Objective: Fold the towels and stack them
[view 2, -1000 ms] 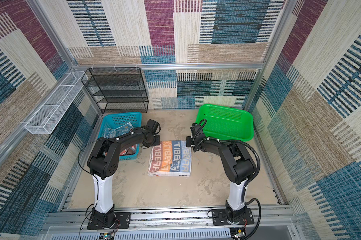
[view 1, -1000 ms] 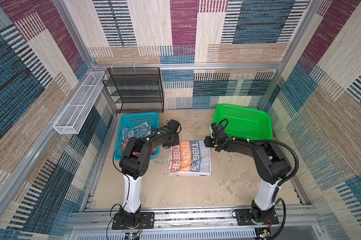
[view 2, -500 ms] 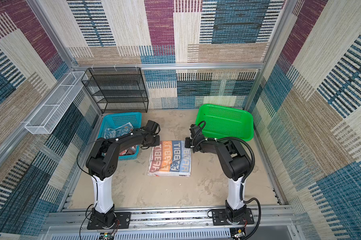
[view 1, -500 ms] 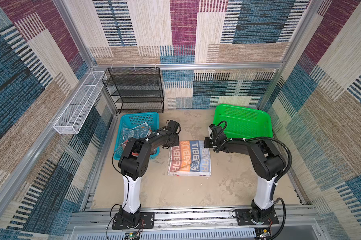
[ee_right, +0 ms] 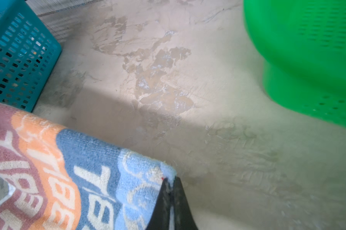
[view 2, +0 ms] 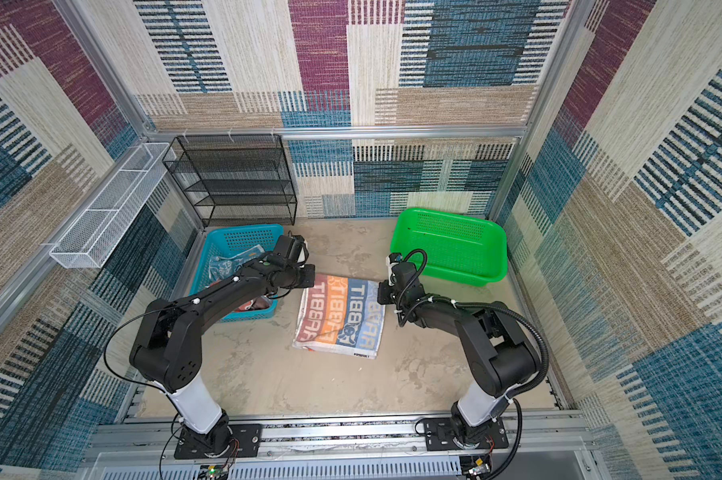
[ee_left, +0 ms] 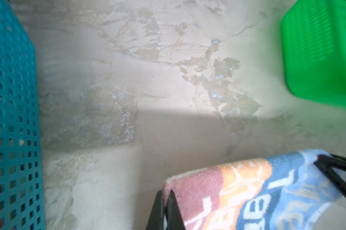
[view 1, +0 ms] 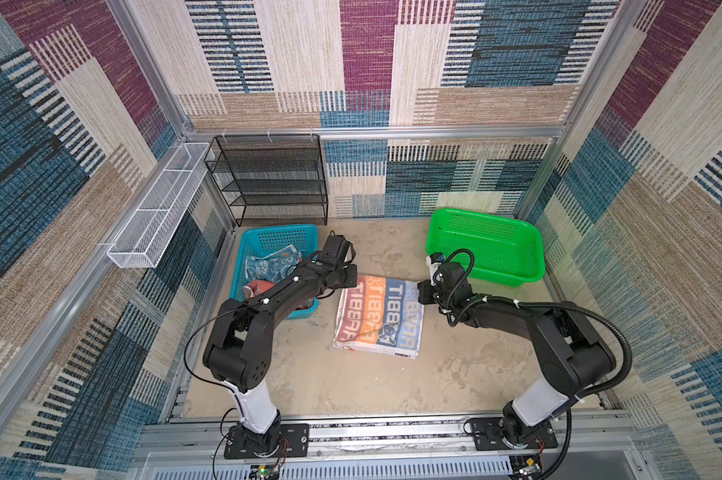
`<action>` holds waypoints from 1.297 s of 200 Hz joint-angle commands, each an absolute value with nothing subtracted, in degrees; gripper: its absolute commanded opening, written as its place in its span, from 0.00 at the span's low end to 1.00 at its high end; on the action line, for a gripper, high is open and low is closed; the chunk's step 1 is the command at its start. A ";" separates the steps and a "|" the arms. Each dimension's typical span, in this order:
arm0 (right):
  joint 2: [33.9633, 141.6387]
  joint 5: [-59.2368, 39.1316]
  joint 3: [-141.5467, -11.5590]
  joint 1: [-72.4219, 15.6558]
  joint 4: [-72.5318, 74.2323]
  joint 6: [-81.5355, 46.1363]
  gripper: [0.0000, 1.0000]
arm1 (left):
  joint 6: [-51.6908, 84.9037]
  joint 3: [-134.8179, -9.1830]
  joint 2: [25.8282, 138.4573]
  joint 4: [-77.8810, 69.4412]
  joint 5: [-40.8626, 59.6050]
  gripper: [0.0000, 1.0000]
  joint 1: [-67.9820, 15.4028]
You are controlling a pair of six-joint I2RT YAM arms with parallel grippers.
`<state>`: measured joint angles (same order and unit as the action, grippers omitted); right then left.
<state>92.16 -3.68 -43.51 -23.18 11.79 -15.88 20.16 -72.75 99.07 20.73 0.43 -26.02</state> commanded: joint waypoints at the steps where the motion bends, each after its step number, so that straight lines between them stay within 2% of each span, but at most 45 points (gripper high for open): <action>1: 87.44 -3.28 -40.99 -23.14 16.45 -12.77 0.00 | 18.05 -71.86 95.37 20.53 1.62 0.00 -26.27; 59: 72.55 -9.66 -36.30 -23.20 15.13 -7.45 0.00 | 17.31 -68.54 86.26 22.40 1.39 0.00 -26.37; 92: 68.42 -9.79 -34.18 -23.14 15.62 -7.14 0.00 | 15.92 -68.62 87.27 22.40 0.65 0.00 -26.19; 177: 77.89 -5.12 -34.59 -23.12 23.85 -10.64 0.00 | 13.91 -76.82 99.41 19.08 -0.45 0.00 -25.43; 259: 85.64 -2.59 -39.12 -23.18 26.77 -15.28 0.00 | 13.27 -81.48 104.15 18.90 -0.62 0.00 -25.29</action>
